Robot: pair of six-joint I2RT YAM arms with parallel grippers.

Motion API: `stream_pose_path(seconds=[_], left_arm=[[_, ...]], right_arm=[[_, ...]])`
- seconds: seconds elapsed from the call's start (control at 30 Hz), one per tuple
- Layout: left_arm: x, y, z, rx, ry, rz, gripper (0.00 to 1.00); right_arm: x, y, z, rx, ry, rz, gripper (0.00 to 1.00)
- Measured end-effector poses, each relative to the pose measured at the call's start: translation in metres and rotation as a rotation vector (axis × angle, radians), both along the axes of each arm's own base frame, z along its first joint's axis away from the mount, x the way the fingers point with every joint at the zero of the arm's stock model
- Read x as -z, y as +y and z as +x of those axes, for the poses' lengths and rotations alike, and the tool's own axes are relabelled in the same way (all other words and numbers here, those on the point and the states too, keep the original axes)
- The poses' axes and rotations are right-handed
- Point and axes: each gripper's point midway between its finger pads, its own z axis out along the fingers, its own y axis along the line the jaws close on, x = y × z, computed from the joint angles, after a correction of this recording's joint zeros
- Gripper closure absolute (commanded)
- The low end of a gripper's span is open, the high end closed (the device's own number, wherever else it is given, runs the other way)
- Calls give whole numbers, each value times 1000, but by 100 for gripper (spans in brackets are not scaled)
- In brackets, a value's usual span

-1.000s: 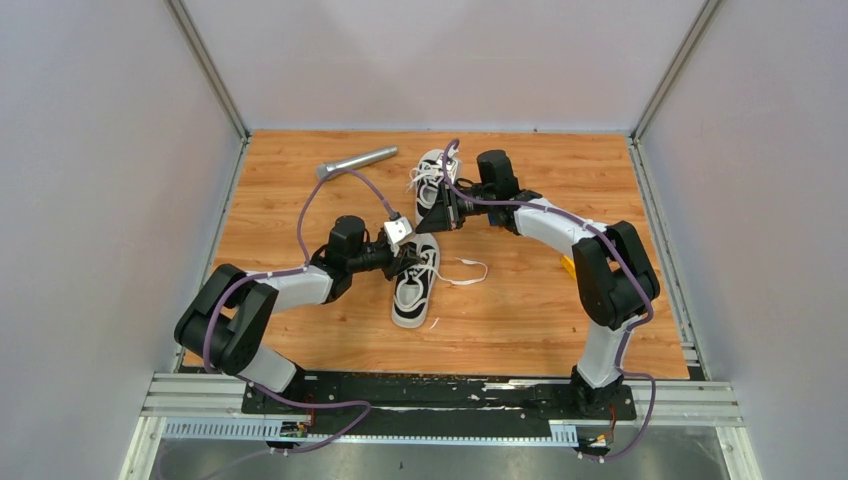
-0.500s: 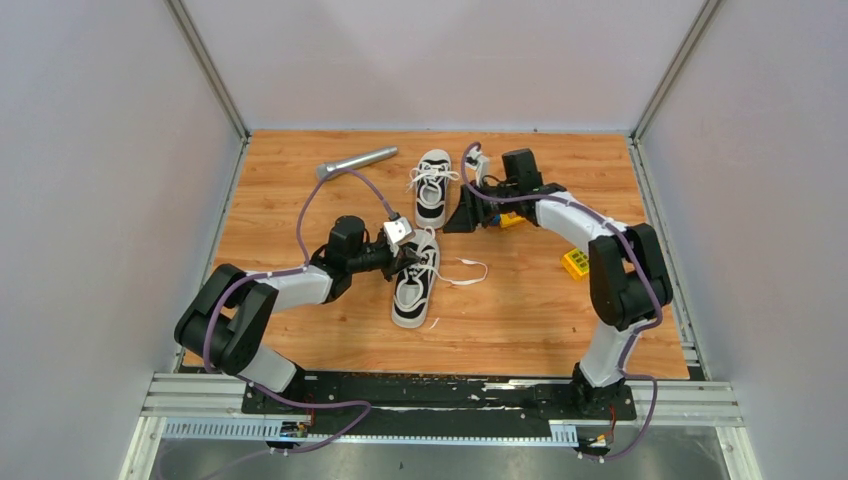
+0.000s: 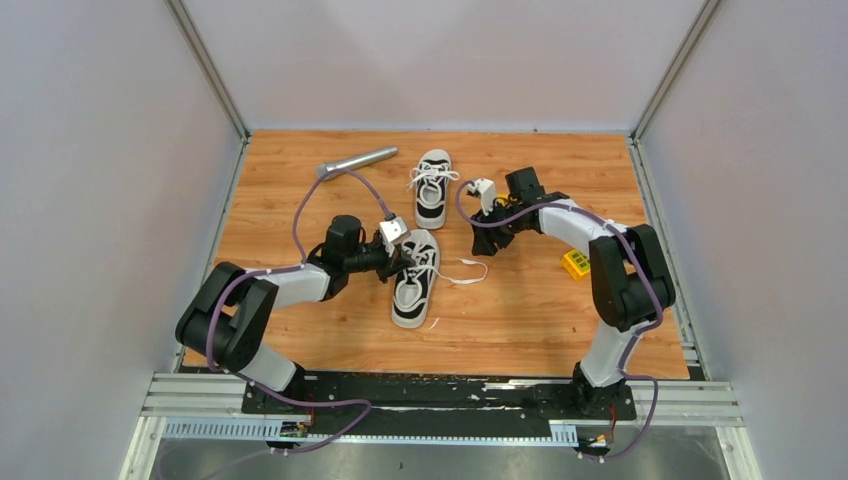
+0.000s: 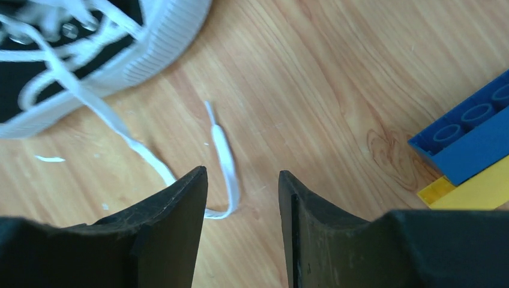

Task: Tie the shoes
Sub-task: Wrap the shoelace around the shoelace.

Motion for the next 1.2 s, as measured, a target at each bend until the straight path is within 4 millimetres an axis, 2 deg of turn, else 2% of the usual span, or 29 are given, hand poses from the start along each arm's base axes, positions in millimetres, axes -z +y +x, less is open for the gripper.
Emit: stream_pose_path(seconds=[0.17, 0.33, 0.4, 0.43, 0.5, 0.57, 0.83, 0.9, 0.97, 1.03, 1.07, 1.2], left_arm=[[8, -1, 1, 4, 22, 7, 100], [6, -3, 4, 6, 20, 3, 100], [5, -4, 4, 7, 19, 1, 100], [5, -4, 5, 7, 17, 1, 100], [4, -4, 5, 7, 16, -1, 100], [3, -4, 6, 7, 14, -1, 100], [3, -5, 6, 9, 13, -3, 100], [3, -5, 6, 10, 15, -2, 100], [4, -5, 6, 10, 16, -2, 100], [4, -5, 6, 10, 18, -1, 100], [4, -5, 6, 10, 17, -1, 100], [3, -6, 6, 13, 16, -3, 100]], right_arm=[[35, -6, -2, -26, 19, -114, 59], [45, -2, -7, -62, 4, -170, 64], [46, 0, -6, -74, -15, -185, 75], [46, 0, -4, -80, -29, -196, 76], [48, 1, -2, -89, -53, -217, 74], [48, 1, 0, -91, -66, -229, 66], [46, 5, -5, -110, -70, -245, 64], [47, 5, -6, -120, -80, -264, 70], [48, 7, -8, -134, -105, -291, 81], [49, 8, -9, -137, -127, -309, 97], [49, 8, -9, -140, -136, -314, 100], [48, 8, -7, -131, -154, -335, 100]])
